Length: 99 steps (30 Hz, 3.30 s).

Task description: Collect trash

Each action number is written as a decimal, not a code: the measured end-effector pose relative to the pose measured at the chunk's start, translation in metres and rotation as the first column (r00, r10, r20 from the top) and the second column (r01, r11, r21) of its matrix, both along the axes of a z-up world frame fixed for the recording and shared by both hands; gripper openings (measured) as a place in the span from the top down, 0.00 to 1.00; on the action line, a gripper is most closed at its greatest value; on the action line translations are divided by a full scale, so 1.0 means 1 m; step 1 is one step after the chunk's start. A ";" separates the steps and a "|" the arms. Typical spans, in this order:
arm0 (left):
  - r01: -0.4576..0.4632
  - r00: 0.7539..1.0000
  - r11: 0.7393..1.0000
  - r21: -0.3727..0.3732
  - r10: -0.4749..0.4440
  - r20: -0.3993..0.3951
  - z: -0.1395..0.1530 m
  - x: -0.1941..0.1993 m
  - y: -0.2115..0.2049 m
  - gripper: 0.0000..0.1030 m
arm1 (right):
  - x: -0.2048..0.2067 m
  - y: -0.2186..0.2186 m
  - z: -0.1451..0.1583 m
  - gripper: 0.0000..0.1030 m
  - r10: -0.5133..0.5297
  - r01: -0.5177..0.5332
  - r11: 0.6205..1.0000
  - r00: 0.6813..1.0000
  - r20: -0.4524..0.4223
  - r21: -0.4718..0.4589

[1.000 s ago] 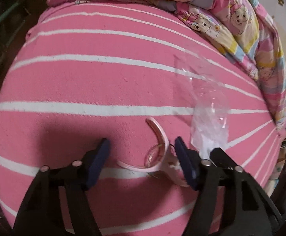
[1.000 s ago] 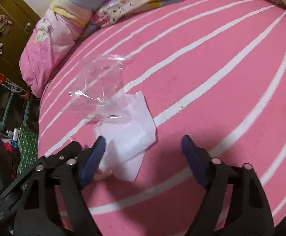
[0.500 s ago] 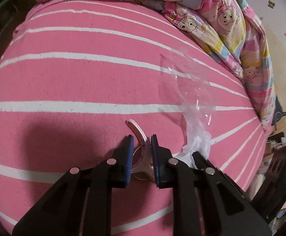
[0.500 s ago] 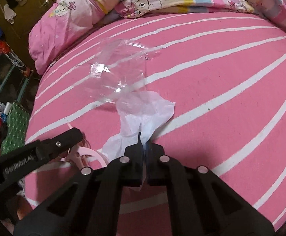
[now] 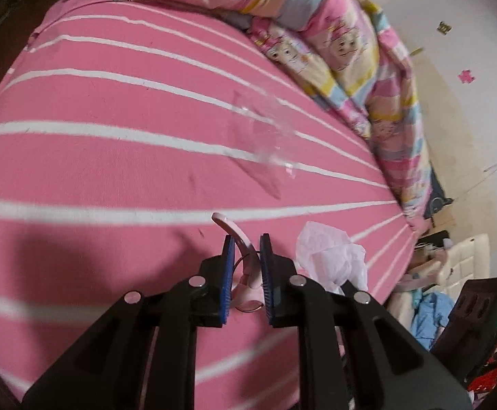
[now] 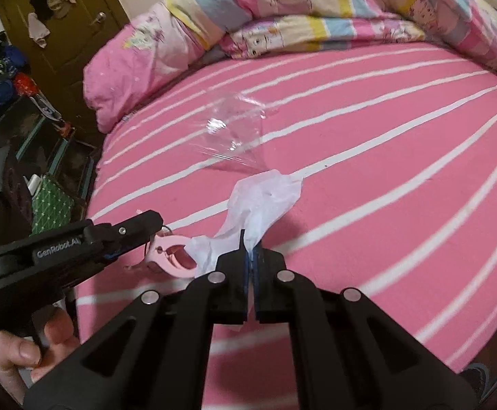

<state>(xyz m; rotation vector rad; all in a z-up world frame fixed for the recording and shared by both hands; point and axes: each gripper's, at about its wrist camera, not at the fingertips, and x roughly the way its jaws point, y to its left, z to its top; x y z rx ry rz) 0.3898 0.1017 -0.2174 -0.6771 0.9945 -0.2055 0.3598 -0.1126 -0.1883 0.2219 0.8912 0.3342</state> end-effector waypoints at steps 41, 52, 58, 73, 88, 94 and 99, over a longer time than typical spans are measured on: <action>0.492 0.865 0.855 0.166 -0.501 0.018 0.048 -0.229 -0.320 0.86 | -0.328 -0.296 0.003 0.98 -0.432 0.426 0.893 0.902 0.005 0.147; 0.629 0.778 0.757 0.177 -0.612 -0.144 -0.029 -0.246 -0.379 0.86 | -0.357 -0.345 -0.060 0.98 -0.513 0.524 0.846 0.850 -0.119 0.097; 0.678 0.733 0.718 0.156 -0.643 -0.223 -0.071 -0.249 -0.406 0.86 | -0.358 -0.357 -0.098 0.98 -0.536 0.557 0.829 0.819 -0.204 0.055; 0.781 0.619 0.589 0.205 -0.690 -0.376 -0.160 -0.230 -0.445 0.86 | -0.337 -0.369 -0.184 0.97 -0.527 0.554 0.832 0.765 -0.370 -0.038; 0.779 0.620 0.594 0.203 -0.676 -0.398 -0.172 -0.221 -0.460 0.48 | -0.328 -0.370 -0.208 0.43 -0.557 0.594 0.803 0.718 -0.418 -0.051; 0.768 0.638 0.594 0.240 -0.677 -0.366 -0.162 -0.221 -0.458 0.24 | -0.332 -0.371 -0.201 0.29 -0.582 0.617 0.785 0.705 -0.406 -0.054; 0.753 0.657 0.599 0.271 -0.676 -0.333 -0.149 -0.221 -0.453 0.15 | -0.336 -0.368 -0.188 0.25 -0.595 0.624 0.780 0.712 -0.374 -0.053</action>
